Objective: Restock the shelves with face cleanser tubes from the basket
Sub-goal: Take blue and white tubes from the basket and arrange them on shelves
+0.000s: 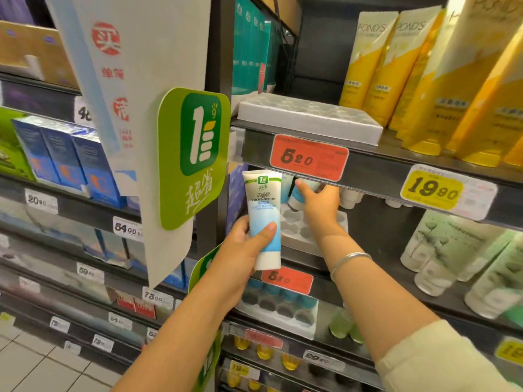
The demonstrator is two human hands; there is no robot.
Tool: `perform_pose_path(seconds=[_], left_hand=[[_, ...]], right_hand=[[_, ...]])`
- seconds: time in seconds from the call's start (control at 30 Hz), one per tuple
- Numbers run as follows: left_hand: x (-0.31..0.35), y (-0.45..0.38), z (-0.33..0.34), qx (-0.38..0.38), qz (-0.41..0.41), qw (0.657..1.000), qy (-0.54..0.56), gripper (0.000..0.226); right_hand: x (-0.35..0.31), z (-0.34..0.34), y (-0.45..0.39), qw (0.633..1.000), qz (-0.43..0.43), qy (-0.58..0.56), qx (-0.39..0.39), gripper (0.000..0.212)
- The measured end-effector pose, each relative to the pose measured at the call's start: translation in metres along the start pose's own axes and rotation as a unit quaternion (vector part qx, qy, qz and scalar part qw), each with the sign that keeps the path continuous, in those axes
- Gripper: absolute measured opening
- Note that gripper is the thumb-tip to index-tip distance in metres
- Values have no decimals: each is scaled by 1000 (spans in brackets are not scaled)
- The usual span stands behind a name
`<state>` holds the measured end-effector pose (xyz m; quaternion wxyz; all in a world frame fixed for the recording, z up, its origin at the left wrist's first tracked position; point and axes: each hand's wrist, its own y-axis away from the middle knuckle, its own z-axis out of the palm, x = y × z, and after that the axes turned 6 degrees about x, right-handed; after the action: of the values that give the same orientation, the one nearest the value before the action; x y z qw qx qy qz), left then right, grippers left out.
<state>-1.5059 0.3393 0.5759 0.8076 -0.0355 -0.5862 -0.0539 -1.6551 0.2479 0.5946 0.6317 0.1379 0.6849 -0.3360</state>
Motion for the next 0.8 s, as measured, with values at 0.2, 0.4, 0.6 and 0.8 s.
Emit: perform_pose_path(seconds=[0.2, 0.4, 0.6, 0.8], left_hand=[[4, 0, -6, -7, 9, 1000, 8, 31], [4, 1, -8, -18, 19, 1000, 4, 40], [3, 1, -5, -19, 16, 1000, 0, 44], [2, -1, 0, -16, 11, 1000, -16, 43]], right_hand=[[6, 6, -2, 999, 10, 46, -22, 26], [7, 6, 0, 992, -6, 121, -46, 29], [9, 2, -4, 977, -16, 197, -78, 38], [9, 0, -6, 974, 8, 212, -84, 40]])
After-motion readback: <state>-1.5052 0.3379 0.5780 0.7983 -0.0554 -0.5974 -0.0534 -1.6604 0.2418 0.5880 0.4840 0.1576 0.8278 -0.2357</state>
